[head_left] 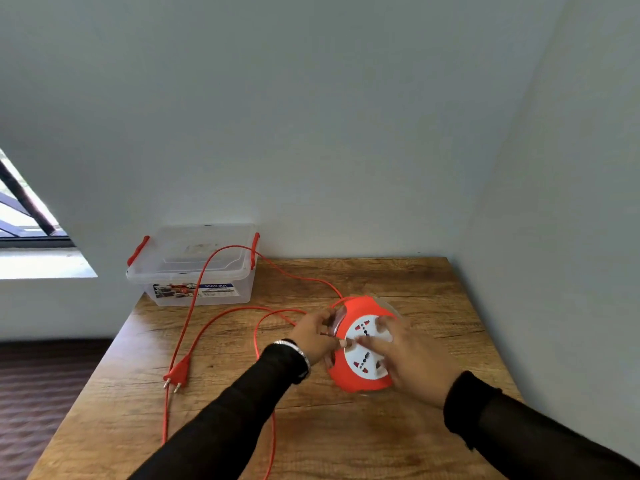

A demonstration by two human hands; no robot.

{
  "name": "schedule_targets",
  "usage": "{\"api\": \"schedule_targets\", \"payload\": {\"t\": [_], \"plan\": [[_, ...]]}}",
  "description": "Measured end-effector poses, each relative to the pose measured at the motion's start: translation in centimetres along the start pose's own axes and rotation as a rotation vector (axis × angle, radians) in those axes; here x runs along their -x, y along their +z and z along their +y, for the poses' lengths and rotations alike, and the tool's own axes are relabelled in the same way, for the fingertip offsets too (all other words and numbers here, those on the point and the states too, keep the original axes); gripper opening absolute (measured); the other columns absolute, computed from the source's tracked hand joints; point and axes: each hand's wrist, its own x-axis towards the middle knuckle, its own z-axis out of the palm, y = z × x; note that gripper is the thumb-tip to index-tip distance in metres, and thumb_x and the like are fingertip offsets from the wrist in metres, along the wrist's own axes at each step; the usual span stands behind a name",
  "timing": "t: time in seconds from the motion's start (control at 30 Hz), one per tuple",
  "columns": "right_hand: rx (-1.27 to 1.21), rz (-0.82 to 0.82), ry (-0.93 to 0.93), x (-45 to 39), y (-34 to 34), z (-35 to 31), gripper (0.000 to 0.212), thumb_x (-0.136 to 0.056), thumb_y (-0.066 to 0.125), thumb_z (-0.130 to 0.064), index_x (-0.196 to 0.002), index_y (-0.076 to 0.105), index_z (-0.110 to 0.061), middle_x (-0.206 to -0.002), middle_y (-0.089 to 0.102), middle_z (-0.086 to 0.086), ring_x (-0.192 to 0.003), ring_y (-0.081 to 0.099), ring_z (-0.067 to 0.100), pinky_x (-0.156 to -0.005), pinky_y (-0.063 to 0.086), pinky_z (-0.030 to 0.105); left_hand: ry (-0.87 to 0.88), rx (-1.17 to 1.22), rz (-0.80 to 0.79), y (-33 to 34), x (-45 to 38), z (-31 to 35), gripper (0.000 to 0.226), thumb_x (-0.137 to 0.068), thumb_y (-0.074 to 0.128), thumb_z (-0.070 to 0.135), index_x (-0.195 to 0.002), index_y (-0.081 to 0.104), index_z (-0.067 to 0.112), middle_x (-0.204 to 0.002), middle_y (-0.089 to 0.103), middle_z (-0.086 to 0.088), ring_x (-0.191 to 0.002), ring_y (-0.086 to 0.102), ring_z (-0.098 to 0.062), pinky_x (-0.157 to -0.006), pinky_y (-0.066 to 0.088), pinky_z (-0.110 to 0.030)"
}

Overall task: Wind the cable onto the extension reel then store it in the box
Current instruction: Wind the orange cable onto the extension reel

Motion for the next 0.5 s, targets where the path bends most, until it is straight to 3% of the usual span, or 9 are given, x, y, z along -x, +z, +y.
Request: {"api": "schedule_targets", "payload": {"t": [0.13,0.2,0.23,0.3,0.37,0.5], "plan": [[0.151,-0.157,-0.06,-0.6,-0.2,0.0,0.076,-0.092,0.048,-0.027,-0.141,-0.002,-0.055,-0.142,0.03,0.016,-0.102,0.058,0.037,-0.072,0.05,0.038,0.014,-0.248,-0.115,-0.8,-1.4,2.0,0.039,-0.078,0.069,0.007,-0.116,0.06,0.01,-0.104,0.066,-0.005,-0.086,0.062,-0.016,-0.058,0.05,-0.01],[0.134,-0.189,-0.007,-0.7,0.2,-0.4,0.081,-0.092,0.046,-0.027,-0.139,-0.013,-0.056,-0.139,0.032,0.02,-0.099,0.059,0.038,-0.07,0.047,0.036,0.021,-0.342,-0.134,-0.8,-1.9,2.9,0.033,-0.078,0.067,0.006,-0.111,0.061,0.01,-0.101,0.066,-0.006,-0.087,0.064,-0.021,-0.067,0.057,-0.024],[0.111,-0.197,0.027,-0.7,0.4,-0.6,0.08,-0.093,0.046,-0.028,-0.14,-0.013,-0.056,-0.14,0.032,0.021,-0.101,0.059,0.038,-0.071,0.046,0.035,0.035,-0.423,-0.135,-0.7,-2.1,3.3,0.032,-0.077,0.067,0.008,-0.108,0.061,0.009,-0.104,0.066,-0.008,-0.091,0.064,-0.025,-0.076,0.057,-0.033],[0.063,-0.204,0.087,-0.9,0.5,-0.8,0.076,-0.093,0.047,-0.032,-0.142,-0.006,-0.054,-0.14,0.033,0.022,-0.104,0.059,0.036,-0.077,0.047,0.035,0.053,-0.537,-0.139,-0.5,-2.5,3.9,0.038,-0.076,0.07,0.014,-0.112,0.06,0.007,-0.112,0.064,-0.011,-0.099,0.06,-0.027,-0.084,0.051,-0.034],[0.036,-0.2,0.095,-1.1,0.4,-0.8,0.074,-0.092,0.048,-0.036,-0.143,-0.001,-0.054,-0.135,0.039,0.019,-0.101,0.06,0.034,-0.078,0.047,0.035,0.04,-0.556,-0.143,-0.4,-2.8,4.1,0.041,-0.075,0.07,0.017,-0.114,0.058,0.008,-0.115,0.063,-0.01,-0.098,0.058,-0.024,-0.081,0.047,-0.029],[0.102,-0.125,0.04,-1.5,0.5,-0.7,0.069,-0.094,0.042,-0.03,-0.143,-0.001,-0.056,-0.12,0.048,0.018,-0.09,0.061,0.033,-0.068,0.043,0.034,-0.007,-0.471,-0.099,-0.4,-2.5,3.2,0.039,-0.076,0.07,0.018,-0.113,0.059,0.013,-0.11,0.066,-0.004,-0.095,0.062,-0.021,-0.082,0.054,-0.035]]}}
